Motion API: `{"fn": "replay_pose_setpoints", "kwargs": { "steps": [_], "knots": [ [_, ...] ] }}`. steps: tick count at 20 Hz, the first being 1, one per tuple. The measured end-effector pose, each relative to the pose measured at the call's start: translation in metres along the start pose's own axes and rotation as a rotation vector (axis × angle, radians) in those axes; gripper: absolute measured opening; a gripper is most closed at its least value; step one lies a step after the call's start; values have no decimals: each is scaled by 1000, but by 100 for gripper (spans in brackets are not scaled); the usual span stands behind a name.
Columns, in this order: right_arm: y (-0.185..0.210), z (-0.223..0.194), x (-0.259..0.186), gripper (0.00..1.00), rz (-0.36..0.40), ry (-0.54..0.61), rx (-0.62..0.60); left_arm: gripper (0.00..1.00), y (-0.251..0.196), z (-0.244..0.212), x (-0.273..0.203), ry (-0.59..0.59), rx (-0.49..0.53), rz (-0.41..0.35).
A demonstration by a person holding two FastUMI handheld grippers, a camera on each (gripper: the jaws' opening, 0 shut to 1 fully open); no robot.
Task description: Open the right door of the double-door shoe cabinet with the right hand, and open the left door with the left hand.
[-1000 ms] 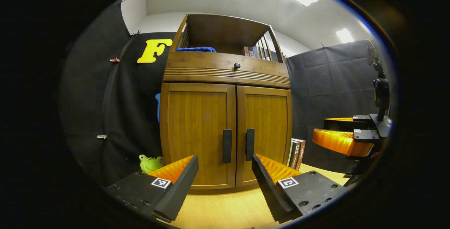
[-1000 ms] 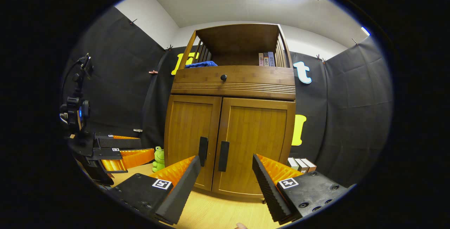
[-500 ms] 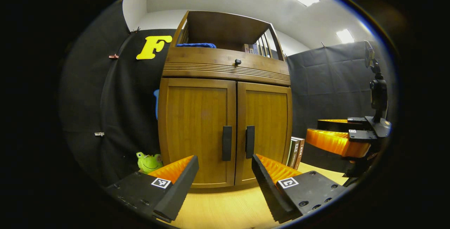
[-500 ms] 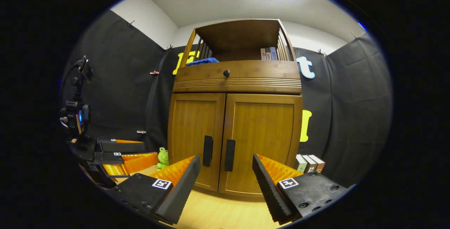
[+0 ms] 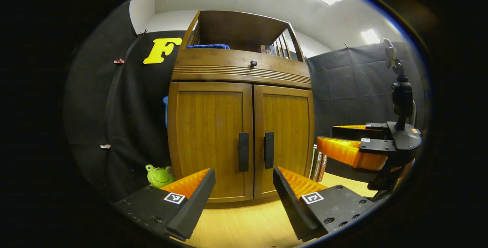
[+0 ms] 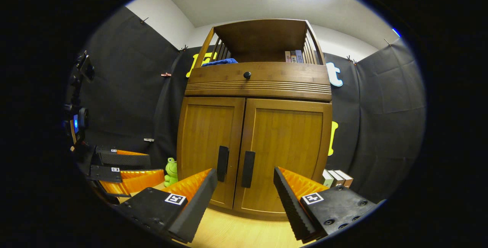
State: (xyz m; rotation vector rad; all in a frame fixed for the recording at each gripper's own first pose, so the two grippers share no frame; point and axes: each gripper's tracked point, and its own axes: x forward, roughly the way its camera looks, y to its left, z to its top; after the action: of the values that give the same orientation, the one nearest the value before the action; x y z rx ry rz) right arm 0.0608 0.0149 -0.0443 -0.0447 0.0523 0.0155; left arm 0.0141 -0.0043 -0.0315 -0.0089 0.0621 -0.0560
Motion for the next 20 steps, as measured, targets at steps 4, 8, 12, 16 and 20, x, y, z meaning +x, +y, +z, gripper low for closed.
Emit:
{"fn": "replay_pose_setpoints", "kwargs": {
  "steps": [4, 8, 12, 16, 20],
  "knots": [
    [-1, -13, 34, 94, -19, 11, 47, 95, 4, 6, -13, -13, -3, -9],
    [-15, -41, 80, 94, -76, 49, 146, 95, 16, 5, -18, -15, 13, 2],
    [-20, -65, 121, 91, -86, 49, 65, 95, 38, 4, -16, -15, 15, 43],
    [-22, -80, 148, 92, -108, 46, 43, 95, 56, -3, -7, -3, 7, 80],
    [-30, -89, 170, 91, -136, 53, 68, 95, 66, -10, -3, 13, 0, 94]
  ]
}}
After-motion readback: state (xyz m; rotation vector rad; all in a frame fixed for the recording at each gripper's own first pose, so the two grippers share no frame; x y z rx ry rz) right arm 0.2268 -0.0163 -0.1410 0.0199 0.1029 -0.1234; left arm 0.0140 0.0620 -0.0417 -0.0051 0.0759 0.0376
